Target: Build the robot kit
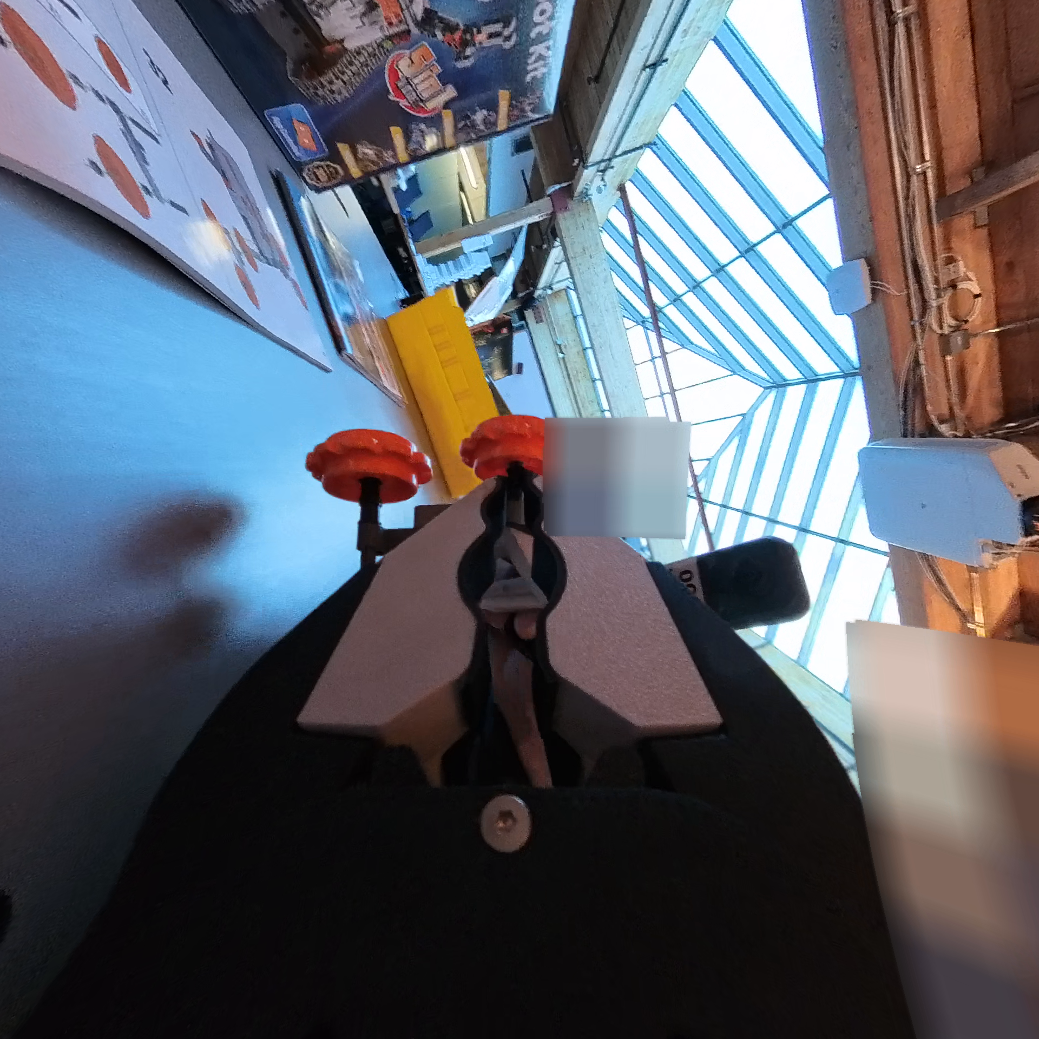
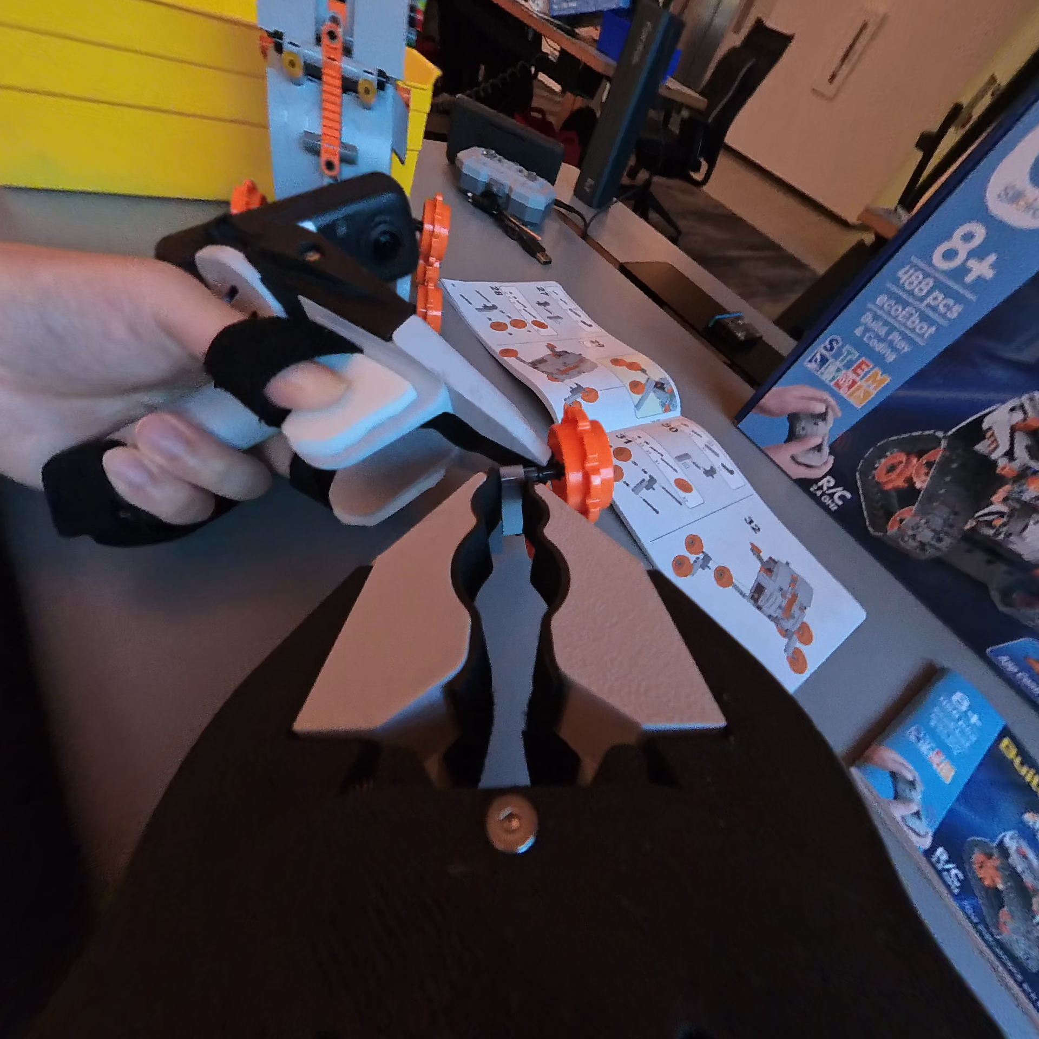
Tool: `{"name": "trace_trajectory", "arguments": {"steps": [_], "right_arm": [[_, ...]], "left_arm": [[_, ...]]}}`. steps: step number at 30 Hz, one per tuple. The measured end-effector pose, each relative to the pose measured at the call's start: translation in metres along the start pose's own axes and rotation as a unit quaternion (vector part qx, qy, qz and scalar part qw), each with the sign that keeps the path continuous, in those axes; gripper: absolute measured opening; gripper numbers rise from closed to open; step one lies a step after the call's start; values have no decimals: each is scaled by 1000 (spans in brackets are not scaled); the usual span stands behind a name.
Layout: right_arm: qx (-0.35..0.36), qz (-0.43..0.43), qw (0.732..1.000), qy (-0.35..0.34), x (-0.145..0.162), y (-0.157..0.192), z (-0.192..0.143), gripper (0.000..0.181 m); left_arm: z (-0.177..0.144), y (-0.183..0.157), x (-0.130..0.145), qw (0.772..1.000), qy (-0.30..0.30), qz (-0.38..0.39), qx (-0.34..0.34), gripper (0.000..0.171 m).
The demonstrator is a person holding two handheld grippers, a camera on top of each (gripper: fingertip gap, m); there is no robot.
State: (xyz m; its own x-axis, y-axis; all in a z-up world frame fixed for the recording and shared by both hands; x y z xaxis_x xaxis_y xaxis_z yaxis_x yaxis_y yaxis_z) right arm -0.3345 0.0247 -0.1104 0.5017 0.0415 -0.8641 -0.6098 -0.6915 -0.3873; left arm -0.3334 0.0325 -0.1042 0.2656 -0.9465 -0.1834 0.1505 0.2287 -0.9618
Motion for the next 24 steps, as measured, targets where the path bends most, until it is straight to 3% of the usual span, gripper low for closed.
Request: {"name": "trace_trajectory", "arguments": {"steps": [5,9,15,24], "right_arm": [[-3,2,1000,4,4,0,0,7],[-11,-1,1000,-8,1,2,-1,7],[-10,0,1000,12,7,2,1,7],[-3,-24,999,40,13,4,6,7]], "left_arm": [[2,0,1,1000,9,-5,5,11],[1,1,1,1000,14,-16,9,4],[1,4,2,1000,13,2,-12,11],[0,14,1,998,9,26,-61,6]]}}
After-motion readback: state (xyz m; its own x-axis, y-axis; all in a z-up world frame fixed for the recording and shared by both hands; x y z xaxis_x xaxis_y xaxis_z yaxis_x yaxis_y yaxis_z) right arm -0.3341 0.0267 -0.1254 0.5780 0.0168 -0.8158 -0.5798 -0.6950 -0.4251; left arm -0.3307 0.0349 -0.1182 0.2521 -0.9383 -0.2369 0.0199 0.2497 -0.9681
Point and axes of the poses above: each gripper's, where its closed fingertips meet, z out along the fingers, x out of its underside, y = z × x across the jaws, the point moved 1 cm from there along -z, back along the fingers, and after that the axes turned 5 degrees about -z, right-handed, at the moved point
